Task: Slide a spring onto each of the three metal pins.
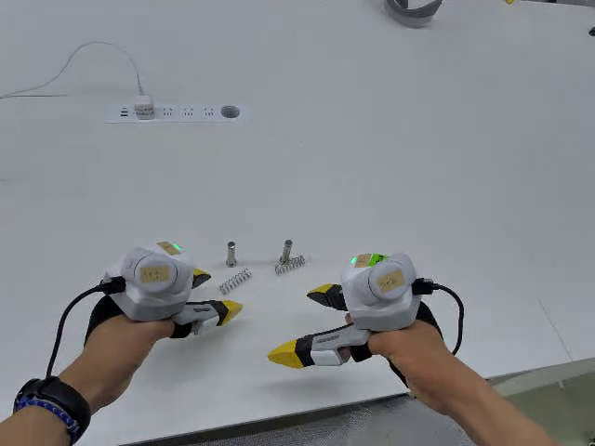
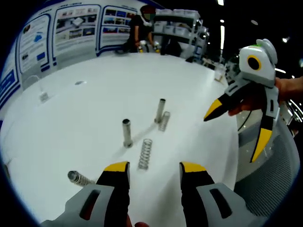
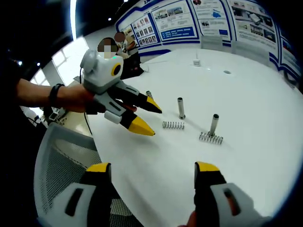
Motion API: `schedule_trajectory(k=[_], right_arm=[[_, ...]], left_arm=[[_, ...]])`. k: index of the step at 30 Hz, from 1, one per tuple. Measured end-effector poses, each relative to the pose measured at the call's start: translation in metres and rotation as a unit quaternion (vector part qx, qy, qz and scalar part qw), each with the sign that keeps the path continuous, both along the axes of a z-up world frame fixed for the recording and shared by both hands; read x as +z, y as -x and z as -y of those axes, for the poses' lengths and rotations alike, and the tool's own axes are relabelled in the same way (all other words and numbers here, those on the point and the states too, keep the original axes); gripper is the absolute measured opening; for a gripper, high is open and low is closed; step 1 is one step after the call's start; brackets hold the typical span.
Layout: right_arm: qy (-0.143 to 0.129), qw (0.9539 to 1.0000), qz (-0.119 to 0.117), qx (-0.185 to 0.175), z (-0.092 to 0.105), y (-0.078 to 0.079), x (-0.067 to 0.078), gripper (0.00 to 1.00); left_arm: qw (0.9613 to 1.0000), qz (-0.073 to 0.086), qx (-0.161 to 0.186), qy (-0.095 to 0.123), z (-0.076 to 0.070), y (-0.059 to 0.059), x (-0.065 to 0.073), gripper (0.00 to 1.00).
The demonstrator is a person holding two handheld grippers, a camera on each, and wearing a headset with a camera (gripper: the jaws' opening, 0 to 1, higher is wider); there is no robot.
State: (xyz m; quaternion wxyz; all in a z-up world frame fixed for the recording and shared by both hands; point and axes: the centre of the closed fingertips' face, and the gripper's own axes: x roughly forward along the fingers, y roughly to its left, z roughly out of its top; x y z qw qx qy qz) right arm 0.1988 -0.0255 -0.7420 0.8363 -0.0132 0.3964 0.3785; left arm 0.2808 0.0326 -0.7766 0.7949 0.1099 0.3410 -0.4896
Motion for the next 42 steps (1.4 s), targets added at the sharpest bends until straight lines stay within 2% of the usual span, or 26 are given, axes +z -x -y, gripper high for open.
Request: schedule_trajectory(k=[10, 14, 17, 20, 24, 27, 33, 42], right_arm=[[0.001, 1.0000, -0.003, -0.002, 0.005, -0.001, -0.002, 0.73], [0.000, 1.0000, -0.004, -0.003, 0.005, -0.002, -0.001, 0.73], [0.000, 1.0000, -0.004, -0.002, 0.006, -0.002, -0.001, 0.73], [0.000, 1.0000, -0.004, -0.004, 0.008, -0.003, -0.001, 0.73], [0.001, 1.0000, -0.005, -0.005, 0.009, -0.004, -0.001, 0.73], [0.002, 1.0000, -0.006, -0.004, 0.009, -0.005, -0.001, 0.73], [0.000, 1.0000, -0.005, -0.002, 0.006, -0.007, -0.001, 0.72], [-0.005, 1.0000, -0.004, 0.000, 0.002, -0.009, 0.000, 0.72]], left_arm=[[0.9998, -0.007, 0.018, -0.008, 0.007, -0.009, -0.020, 0.32], [0.9998, -0.001, 0.019, -0.006, 0.009, -0.012, -0.021, 0.23], [0.9996, 0.000, 0.027, -0.010, 0.009, -0.015, -0.025, 0.22], [0.9994, 0.002, 0.034, -0.005, 0.009, -0.017, -0.023, 0.19], [0.9992, 0.014, 0.034, -0.016, 0.007, -0.021, -0.024, 0.12], [0.9991, 0.016, 0.034, -0.018, 0.006, -0.021, -0.023, 0.11], [0.9991, 0.008, 0.039, -0.015, -0.002, -0.020, -0.022, 0.11], [0.9988, 0.012, 0.047, -0.012, -0.019, -0.012, -0.012, 0.11]])
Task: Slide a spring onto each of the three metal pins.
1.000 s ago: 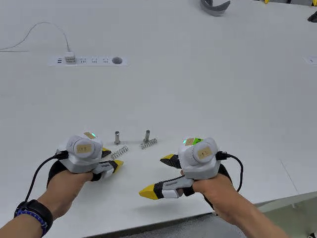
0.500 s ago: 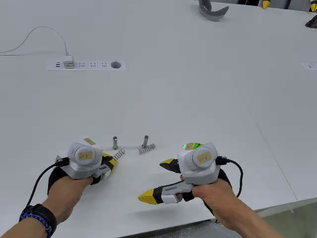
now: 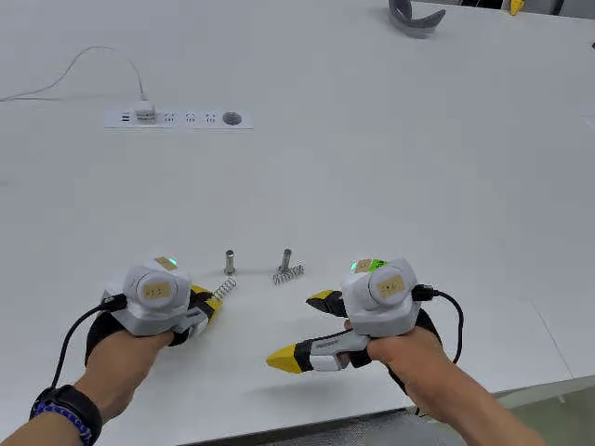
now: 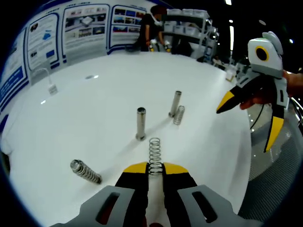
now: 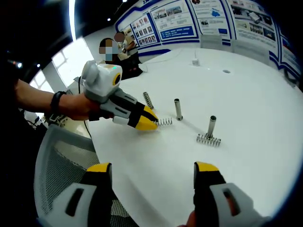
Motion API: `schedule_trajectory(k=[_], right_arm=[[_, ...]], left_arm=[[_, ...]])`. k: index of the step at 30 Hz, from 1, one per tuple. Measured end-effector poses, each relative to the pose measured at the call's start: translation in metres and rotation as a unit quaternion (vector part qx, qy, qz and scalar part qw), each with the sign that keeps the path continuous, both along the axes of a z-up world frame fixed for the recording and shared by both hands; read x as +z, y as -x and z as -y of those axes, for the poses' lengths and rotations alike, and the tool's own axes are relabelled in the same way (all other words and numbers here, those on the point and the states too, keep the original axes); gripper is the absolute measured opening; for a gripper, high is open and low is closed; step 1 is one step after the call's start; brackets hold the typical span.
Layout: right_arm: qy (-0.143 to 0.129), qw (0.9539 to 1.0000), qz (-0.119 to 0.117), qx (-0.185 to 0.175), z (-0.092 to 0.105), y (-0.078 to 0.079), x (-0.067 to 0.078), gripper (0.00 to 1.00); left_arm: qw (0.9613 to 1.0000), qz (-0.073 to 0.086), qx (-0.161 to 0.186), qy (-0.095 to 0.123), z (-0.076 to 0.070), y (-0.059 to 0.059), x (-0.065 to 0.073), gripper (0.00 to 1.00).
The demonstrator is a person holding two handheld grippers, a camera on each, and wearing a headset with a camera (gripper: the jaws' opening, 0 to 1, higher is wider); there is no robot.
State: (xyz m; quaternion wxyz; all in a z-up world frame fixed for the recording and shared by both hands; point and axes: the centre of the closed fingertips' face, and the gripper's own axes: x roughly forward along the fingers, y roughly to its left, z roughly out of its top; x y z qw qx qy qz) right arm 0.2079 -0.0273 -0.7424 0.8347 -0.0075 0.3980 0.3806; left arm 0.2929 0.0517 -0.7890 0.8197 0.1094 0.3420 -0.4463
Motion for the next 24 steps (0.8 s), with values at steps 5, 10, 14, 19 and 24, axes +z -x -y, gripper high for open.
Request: schedule_trajectory(k=[5, 10, 14, 19, 24], right_arm=[[-0.008, 0.9999, -0.004, -0.005, -0.001, 0.000, -0.001, 0.72], [-0.013, 0.9999, -0.005, -0.006, -0.003, 0.000, -0.001, 0.71], [-0.021, 0.9998, -0.005, -0.005, -0.006, -0.001, 0.000, 0.70], [-0.033, 0.9994, -0.004, -0.002, -0.012, -0.003, 0.003, 0.69], [-0.039, 0.9992, -0.005, 0.006, -0.019, -0.005, 0.005, 0.67]], left_arm=[[1.0000, 0.003, 0.000, 0.000, -0.011, 0.007, 0.006, 0.11], [1.0000, 0.001, 0.003, 0.008, -0.020, 0.015, 0.011, 0.11], [1.0000, 0.004, -0.004, 0.006, -0.028, 0.023, 0.013, 0.11], [0.9999, 0.008, -0.006, 0.008, -0.039, 0.032, 0.020, 0.11], [0.9998, 0.013, -0.010, 0.006, -0.051, 0.040, 0.024, 0.11]])
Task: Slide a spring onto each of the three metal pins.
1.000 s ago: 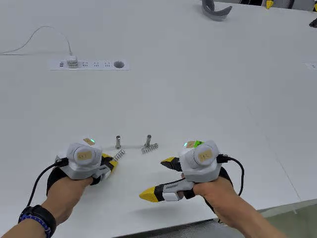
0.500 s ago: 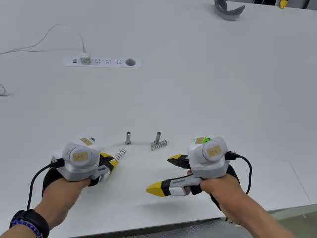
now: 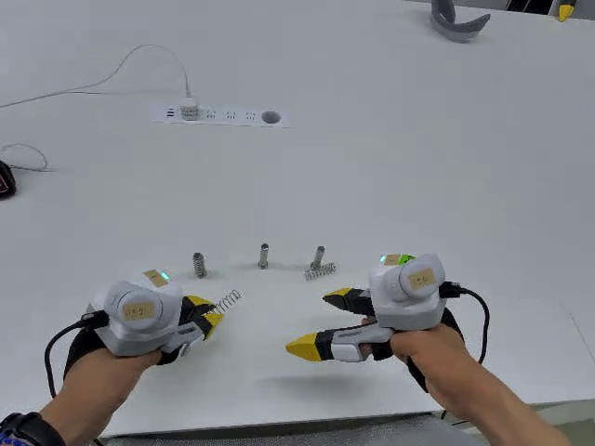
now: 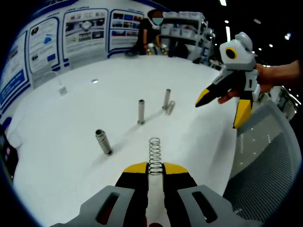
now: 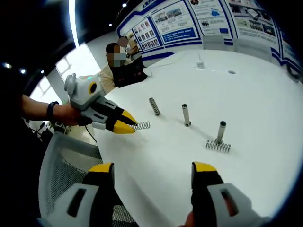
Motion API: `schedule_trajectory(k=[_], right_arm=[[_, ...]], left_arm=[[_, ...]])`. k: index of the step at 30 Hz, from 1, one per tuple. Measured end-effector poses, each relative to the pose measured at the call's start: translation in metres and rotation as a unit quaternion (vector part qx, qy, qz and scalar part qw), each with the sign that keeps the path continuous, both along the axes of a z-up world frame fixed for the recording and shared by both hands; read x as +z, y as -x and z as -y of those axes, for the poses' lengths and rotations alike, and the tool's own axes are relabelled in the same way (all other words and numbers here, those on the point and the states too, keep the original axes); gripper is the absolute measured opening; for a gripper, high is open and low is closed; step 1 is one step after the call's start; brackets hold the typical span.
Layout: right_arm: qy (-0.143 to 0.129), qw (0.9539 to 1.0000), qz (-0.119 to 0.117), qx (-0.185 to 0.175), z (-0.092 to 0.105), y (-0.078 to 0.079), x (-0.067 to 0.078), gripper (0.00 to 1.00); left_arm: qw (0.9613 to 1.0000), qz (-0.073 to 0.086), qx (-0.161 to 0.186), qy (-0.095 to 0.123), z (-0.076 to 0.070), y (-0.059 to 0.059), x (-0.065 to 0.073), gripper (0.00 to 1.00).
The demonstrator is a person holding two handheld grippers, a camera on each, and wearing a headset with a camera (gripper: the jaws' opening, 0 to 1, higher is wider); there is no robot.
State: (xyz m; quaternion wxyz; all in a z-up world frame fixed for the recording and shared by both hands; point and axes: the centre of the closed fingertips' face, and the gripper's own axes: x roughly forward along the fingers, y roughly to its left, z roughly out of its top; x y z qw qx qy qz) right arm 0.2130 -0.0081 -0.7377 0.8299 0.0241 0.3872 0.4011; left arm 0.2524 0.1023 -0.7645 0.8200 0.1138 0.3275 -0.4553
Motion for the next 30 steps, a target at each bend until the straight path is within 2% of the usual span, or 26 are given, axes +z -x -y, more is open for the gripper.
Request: schedule_trajectory(k=[6, 14, 18, 30], right_arm=[[-0.011, 0.9999, 0.001, 0.009, -0.012, -0.002, 0.002, 0.65], [-0.023, 0.9994, 0.003, 0.025, -0.029, -0.005, 0.006, 0.61], [-0.034, 0.9990, 0.002, 0.030, -0.037, -0.007, 0.010, 0.58], [-0.089, 0.9954, -0.013, 0.032, -0.065, -0.019, 0.020, 0.51]], left_arm=[[1.0000, 0.004, 0.000, -0.002, -0.012, 0.008, 0.005, 0.11], [0.9999, 0.014, -0.003, 0.000, -0.019, 0.012, 0.016, 0.11], [0.9998, 0.019, -0.005, 0.002, -0.021, 0.012, 0.021, 0.11], [0.9993, 0.032, -0.015, 0.009, -0.019, 0.020, 0.038, 0.11]])
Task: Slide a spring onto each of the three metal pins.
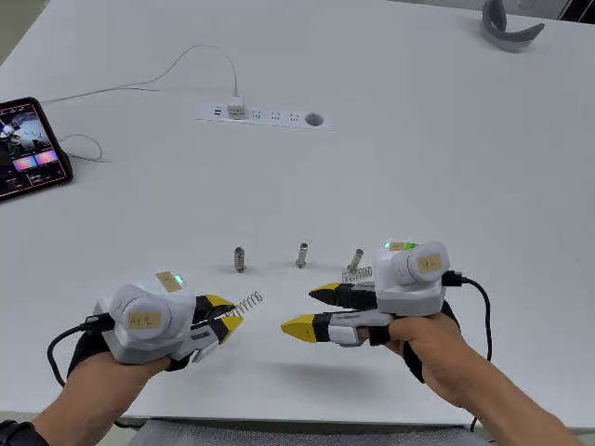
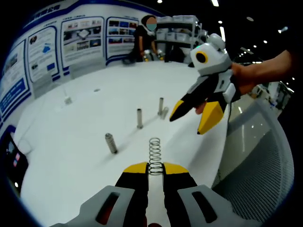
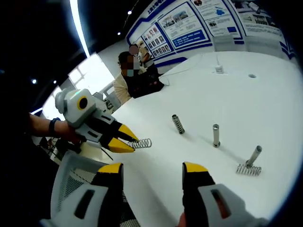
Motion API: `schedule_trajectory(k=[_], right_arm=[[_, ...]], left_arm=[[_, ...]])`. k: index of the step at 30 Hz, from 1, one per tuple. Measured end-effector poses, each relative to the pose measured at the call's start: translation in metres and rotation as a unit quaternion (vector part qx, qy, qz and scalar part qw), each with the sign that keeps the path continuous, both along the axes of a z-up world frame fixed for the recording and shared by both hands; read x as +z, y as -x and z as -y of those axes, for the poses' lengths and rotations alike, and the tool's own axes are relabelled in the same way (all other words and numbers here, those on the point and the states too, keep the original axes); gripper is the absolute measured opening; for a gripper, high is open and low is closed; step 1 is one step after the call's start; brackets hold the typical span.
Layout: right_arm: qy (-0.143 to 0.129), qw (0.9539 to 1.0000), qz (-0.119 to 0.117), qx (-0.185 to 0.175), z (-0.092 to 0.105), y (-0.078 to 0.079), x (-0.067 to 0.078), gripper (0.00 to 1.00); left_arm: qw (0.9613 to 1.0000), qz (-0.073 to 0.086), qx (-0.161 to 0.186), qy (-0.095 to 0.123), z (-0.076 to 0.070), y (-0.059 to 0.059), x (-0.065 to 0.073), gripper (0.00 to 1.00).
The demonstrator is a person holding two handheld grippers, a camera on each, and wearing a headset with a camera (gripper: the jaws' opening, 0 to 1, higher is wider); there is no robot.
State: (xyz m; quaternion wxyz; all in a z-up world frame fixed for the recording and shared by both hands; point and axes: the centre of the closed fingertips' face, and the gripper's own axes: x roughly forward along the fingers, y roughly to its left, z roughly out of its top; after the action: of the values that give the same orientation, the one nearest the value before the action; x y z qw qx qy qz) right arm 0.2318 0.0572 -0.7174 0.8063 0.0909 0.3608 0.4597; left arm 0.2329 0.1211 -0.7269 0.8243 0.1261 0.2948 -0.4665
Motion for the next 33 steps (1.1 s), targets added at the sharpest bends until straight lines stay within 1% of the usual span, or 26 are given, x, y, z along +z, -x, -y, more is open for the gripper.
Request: schedule_trajectory(k=[4, 10, 14, 16, 19, 22, 24, 29, 33], right_arm=[[-0.023, 0.9997, -0.007, 0.002, -0.010, -0.004, 0.006, 0.47], [-0.039, 0.9991, -0.014, 0.013, -0.020, -0.007, 0.010, 0.42], [-0.059, 0.9977, -0.027, 0.019, -0.025, -0.005, 0.015, 0.34], [-0.066, 0.9971, -0.033, 0.020, -0.027, -0.005, 0.016, 0.31], [-0.073, 0.9963, -0.041, 0.020, -0.029, -0.004, 0.018, 0.30], [-0.076, 0.9959, -0.044, 0.023, -0.030, -0.002, 0.019, 0.26], [-0.078, 0.9956, -0.044, 0.025, -0.030, -0.001, 0.021, 0.23], [-0.080, 0.9956, -0.043, 0.022, -0.026, -0.002, 0.022, 0.18], [-0.083, 0.9953, -0.043, 0.024, -0.027, -0.002, 0.025, 0.17]], left_arm=[[1.0000, 0.005, -0.003, 0.003, 0.002, 0.002, 0.007, 0.11], [0.9998, 0.013, -0.010, 0.009, 0.007, 0.004, 0.016, 0.11], [0.9996, 0.016, -0.019, 0.013, 0.013, 0.006, 0.019, 0.11], [0.9994, 0.018, -0.025, 0.016, 0.018, 0.008, 0.022, 0.11], [0.9990, 0.020, -0.035, 0.019, 0.024, 0.011, 0.025, 0.11], [0.9986, 0.023, -0.042, 0.020, 0.029, 0.012, 0.028, 0.11], [0.9985, 0.024, -0.044, 0.021, 0.030, 0.011, 0.028, 0.11], [0.9982, 0.025, -0.051, 0.020, 0.031, 0.012, 0.028, 0.11], [0.9980, 0.025, -0.055, 0.019, 0.032, 0.012, 0.027, 0.10]])
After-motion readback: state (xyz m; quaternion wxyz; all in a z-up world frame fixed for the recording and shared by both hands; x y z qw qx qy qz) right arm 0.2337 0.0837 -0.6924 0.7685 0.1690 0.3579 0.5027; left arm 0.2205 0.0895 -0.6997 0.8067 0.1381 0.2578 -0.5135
